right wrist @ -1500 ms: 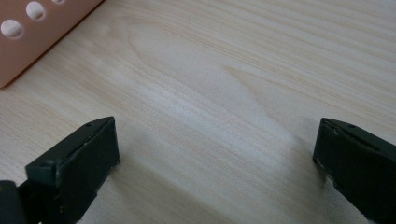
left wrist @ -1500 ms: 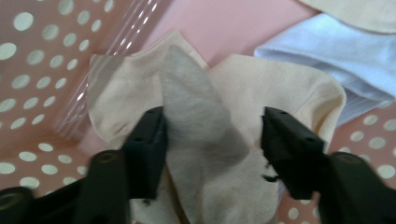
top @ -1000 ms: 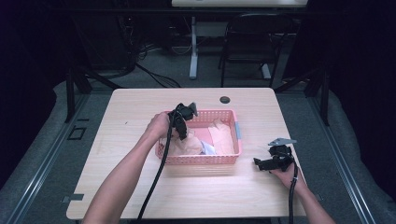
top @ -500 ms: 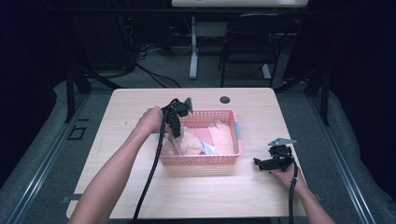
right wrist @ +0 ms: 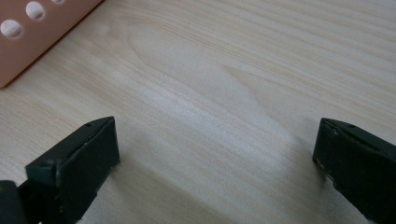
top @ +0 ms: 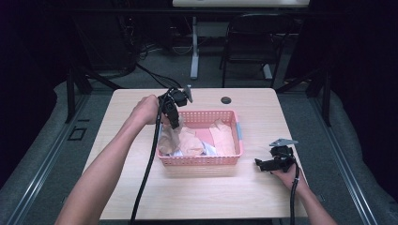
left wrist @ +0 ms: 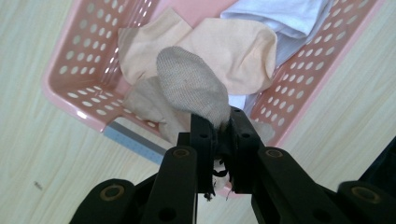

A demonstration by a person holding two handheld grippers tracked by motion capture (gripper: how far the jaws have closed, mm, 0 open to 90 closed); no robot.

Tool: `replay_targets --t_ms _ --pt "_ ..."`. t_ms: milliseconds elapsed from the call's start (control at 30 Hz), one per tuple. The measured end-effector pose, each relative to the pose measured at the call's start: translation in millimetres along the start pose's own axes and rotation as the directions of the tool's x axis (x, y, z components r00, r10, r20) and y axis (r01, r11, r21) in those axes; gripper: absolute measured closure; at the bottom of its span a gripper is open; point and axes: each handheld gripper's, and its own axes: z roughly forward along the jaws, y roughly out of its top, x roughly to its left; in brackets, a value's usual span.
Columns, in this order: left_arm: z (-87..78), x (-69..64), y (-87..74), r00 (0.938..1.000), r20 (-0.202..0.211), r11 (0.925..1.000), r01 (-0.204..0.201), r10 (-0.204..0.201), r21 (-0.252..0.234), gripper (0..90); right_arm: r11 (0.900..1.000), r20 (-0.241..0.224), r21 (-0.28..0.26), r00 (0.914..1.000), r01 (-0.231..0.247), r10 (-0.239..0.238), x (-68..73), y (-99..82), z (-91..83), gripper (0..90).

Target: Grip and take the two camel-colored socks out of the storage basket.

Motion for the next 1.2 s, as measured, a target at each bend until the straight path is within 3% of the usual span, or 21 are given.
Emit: replay_targets --t_ms 467,733,933,1200 --pt "-49.8 -5.4 4.6 0.9986 -0.048 0.9992 -0.022 0.02 -0.035 82.8 1.0 -0.001 -0.003 1.0 -0.001 0.001 0.0 -0.1 0.1 0.0" --pt "-58.0 -5.2 0.8 0.9982 -0.055 0.9994 -0.026 0.025 -0.024 82.8 1.0 0.001 -0.002 1.0 -0.002 0.002 0.3 -0.3 0.0 0.0" --pt "-61.6 3.6 -12.7 0.9988 -0.049 0.9997 0.007 -0.008 -0.024 82.8 1.0 -0.001 -0.003 1.0 -0.001 0.001 0.1 -0.2 0.1 0.0" --pt "-75.3 20.3 -47.2 0.9952 -0.057 0.9961 0.078 -0.08 -0.041 82.6 1.0 -0.001 -0.003 1.0 -0.001 0.001 0.1 -0.2 0.1 0.0"
